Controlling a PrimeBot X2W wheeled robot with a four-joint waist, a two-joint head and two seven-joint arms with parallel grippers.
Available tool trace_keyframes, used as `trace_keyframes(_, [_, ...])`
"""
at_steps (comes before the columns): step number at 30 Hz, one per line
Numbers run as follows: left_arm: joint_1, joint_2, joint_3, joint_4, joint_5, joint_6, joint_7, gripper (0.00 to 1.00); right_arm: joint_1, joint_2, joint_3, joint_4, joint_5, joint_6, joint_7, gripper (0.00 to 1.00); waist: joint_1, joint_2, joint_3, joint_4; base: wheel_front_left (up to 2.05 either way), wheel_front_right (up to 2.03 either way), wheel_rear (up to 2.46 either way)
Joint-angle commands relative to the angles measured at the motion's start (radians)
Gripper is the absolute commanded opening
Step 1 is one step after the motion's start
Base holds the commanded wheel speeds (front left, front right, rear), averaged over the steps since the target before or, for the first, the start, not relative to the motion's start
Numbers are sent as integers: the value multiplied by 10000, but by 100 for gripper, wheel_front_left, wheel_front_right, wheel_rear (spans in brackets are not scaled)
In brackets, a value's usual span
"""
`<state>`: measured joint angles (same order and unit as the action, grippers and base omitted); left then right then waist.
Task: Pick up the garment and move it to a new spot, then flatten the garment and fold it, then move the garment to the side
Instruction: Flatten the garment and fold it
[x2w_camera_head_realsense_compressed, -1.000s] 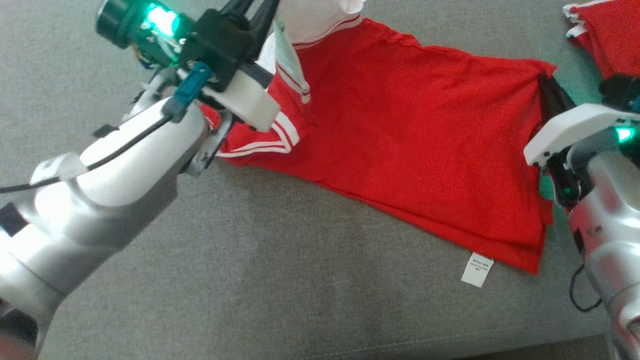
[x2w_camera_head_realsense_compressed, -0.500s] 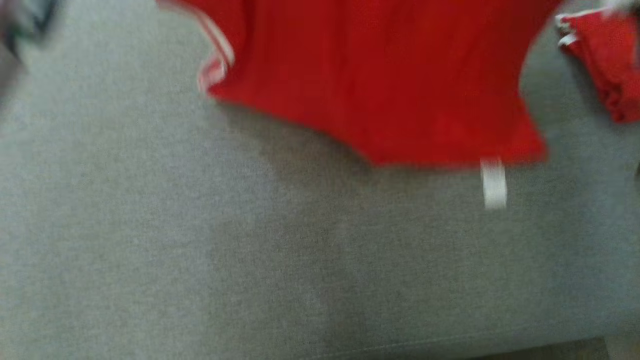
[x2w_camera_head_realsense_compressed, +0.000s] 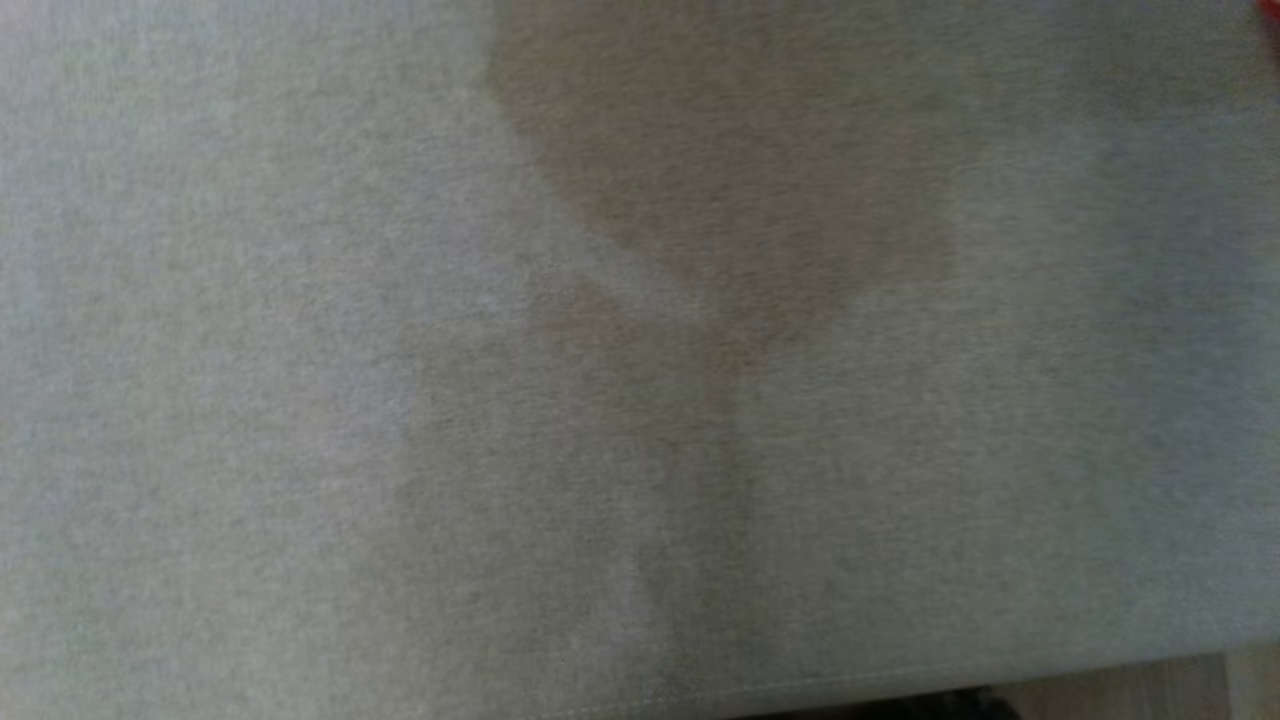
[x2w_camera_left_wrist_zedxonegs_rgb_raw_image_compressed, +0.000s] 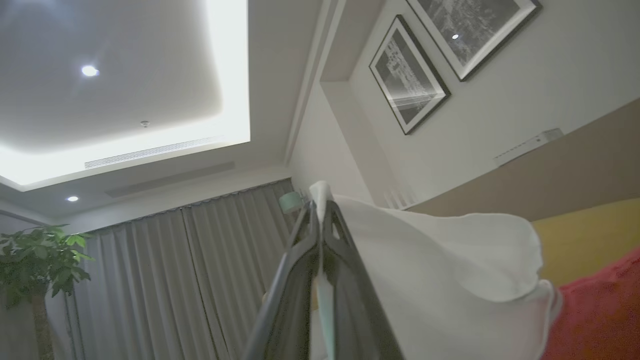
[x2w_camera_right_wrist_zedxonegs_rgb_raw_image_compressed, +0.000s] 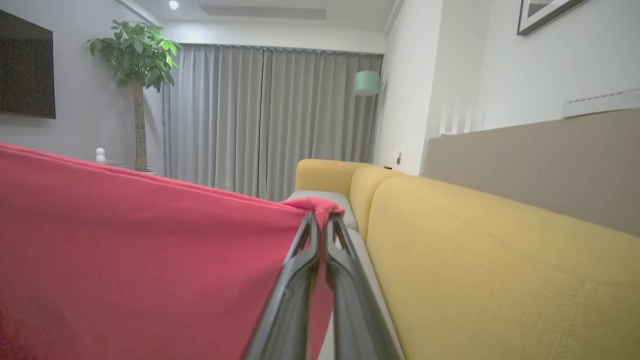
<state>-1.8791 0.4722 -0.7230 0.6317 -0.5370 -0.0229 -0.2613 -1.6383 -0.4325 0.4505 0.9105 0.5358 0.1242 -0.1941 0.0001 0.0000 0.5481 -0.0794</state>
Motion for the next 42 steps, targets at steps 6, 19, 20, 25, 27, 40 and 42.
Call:
trace_keyframes(6, [3484,869,771,-2269,728,-493,-3,0,1394,-557,889,-49,203,65,-56,0,-1,0,260,835,0,0,0])
trace_keyframes(19, [12324,1102,1163,-5268,1165,47,-4,0,7607,-1361,1016,-1063,1378,65,-649,0,-1,0,-1499,1123,0,0,0])
trace_keyframes(20, [12899,1167,1072,-5329,1300,101,-4,0,8119,-1352,959,-1221,1384,65,-660,0,-1,0,-1659,1075,0,0,0])
trace_keyframes(25, [15369,1132,949,-5744,1260,406,-4,0,10397,-1464,213,-2515,661,65,-672,0,-1,0,-2434,909,0,0,0])
trace_keyframes(27, [16257,1117,915,-5897,1062,487,-4,0,11414,-1503,-96,-3083,387,65,-673,0,-1,0,-2705,882,0,0,0])
trace_keyframes(40, [16742,1398,1067,-6373,812,202,115,0,14653,-1019,-2336,-5437,-80,65,-224,0,-1,0,-3142,975,0,0,0])
trace_keyframes(42, [16041,1269,1085,-6166,839,26,327,0,14340,-997,-2434,-5486,-88,65,39,0,-1,0,-2967,958,0,0,0])
